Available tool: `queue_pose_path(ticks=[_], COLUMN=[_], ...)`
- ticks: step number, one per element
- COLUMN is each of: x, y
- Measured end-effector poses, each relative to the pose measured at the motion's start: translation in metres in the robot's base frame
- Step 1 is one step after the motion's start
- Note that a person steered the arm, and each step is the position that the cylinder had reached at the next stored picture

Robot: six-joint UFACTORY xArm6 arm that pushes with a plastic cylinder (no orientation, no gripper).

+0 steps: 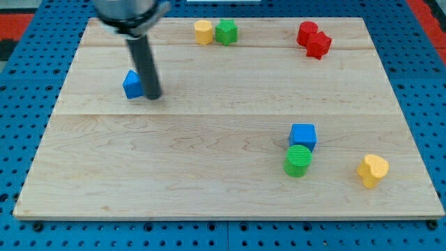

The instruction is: Move the blue triangle towards center left side

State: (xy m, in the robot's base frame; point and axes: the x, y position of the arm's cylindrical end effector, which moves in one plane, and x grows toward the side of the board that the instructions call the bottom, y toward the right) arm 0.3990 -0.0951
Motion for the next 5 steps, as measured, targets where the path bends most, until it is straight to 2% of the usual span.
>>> queue_pose_path(ticks=[1, 2, 3, 4, 5], x=[-0.021, -0.025, -0.035, -0.008, 0.003], y=[-0.001, -0.039, -0.047, -0.077, -0.057])
